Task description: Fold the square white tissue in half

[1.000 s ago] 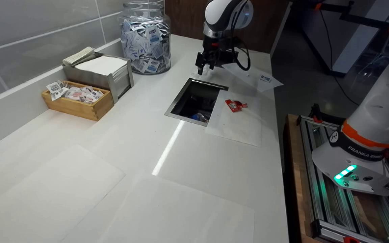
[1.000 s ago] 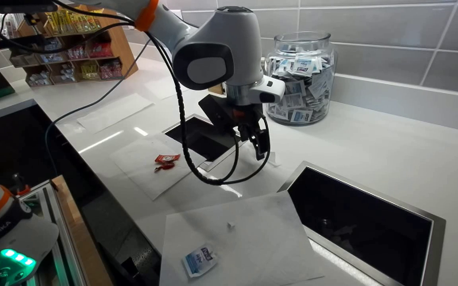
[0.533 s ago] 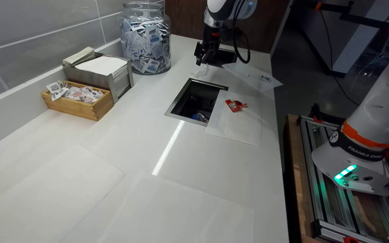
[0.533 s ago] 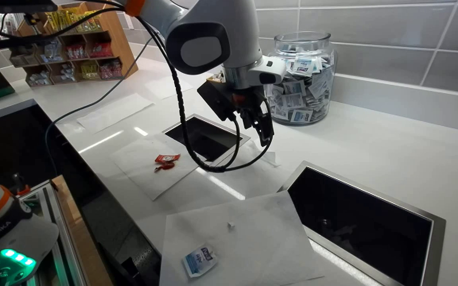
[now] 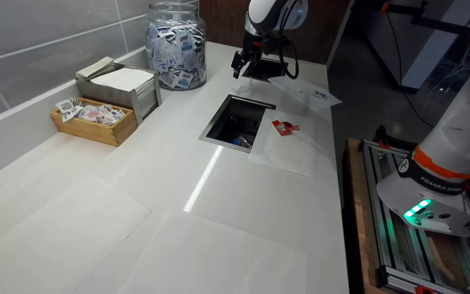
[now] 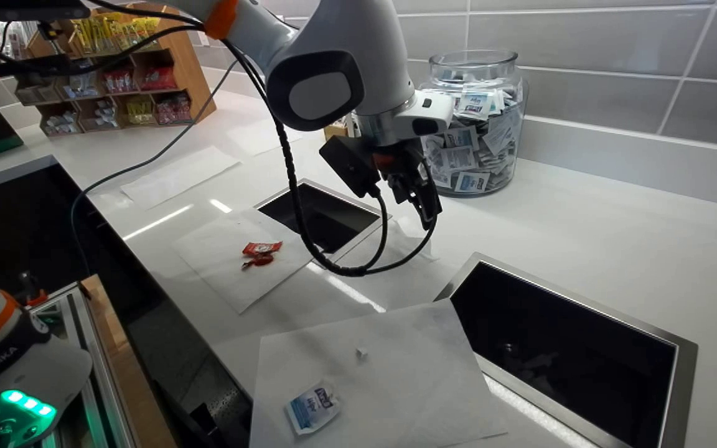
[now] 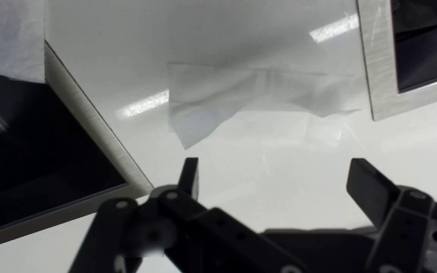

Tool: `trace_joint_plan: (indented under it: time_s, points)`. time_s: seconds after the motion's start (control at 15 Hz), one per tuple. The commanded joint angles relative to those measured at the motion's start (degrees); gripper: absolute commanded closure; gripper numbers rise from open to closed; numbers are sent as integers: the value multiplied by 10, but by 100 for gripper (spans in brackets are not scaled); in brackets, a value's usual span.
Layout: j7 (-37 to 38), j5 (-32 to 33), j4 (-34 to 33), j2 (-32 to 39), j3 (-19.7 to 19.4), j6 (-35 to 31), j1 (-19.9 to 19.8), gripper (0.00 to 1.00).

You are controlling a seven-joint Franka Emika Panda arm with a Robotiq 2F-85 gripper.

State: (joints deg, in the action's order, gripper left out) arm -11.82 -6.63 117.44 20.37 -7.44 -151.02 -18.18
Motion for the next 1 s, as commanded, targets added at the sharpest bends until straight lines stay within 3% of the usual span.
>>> trace_joint_plan:
  time_s: [0.0, 0.93]
  points:
    - [-10, -4, -9, 23, 1, -17, -3, 0]
    - [-10, 5, -6, 33, 0, 55, -2, 0]
